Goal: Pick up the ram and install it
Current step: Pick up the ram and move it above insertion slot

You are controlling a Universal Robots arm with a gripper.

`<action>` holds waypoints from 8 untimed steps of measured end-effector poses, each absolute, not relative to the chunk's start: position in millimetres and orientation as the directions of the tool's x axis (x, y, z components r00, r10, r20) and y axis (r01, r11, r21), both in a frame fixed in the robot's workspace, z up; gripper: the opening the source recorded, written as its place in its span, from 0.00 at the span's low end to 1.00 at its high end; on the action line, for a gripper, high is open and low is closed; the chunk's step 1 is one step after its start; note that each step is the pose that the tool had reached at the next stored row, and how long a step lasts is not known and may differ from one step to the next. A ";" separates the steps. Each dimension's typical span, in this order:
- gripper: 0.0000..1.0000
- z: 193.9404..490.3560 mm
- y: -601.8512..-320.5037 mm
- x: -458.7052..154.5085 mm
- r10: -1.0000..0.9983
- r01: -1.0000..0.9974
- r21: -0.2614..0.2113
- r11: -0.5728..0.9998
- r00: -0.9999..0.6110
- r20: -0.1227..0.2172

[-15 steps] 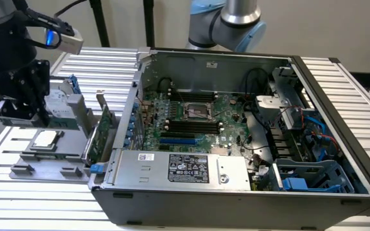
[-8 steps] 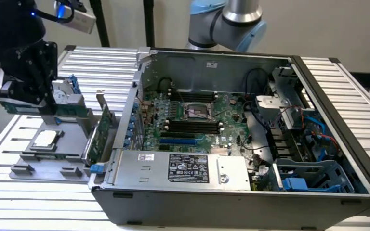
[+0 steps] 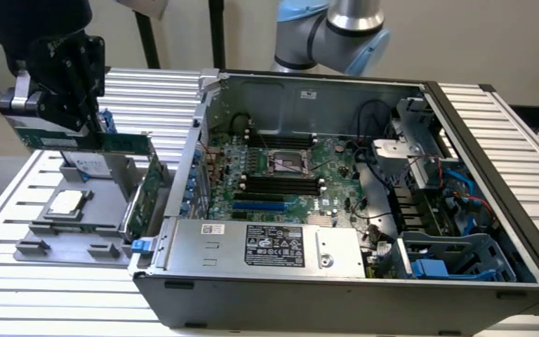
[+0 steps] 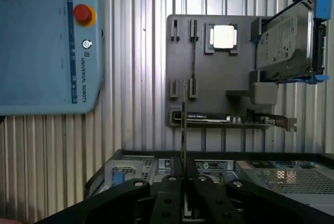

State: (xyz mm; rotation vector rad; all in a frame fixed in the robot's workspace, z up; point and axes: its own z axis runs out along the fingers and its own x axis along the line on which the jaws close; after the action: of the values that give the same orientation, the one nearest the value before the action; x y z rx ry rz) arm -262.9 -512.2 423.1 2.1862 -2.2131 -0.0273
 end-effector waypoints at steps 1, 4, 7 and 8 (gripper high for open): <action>0.14 424.7 -512.1 -258.2 -1.000 -0.999 0.034 0.012 -0.012 0.008; 0.14 427.2 -512.2 -244.7 -1.000 -0.999 0.035 0.012 -0.012 0.008; 0.14 427.4 -512.1 -231.0 -1.000 -0.999 0.034 0.012 -0.012 0.007; 0.14 427.4 -512.1 -226.3 -1.000 -0.999 0.034 0.012 -0.012 0.007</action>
State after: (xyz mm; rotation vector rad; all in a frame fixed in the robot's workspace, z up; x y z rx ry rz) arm -226.3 -512.1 427.4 2.1876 -2.2132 -0.0299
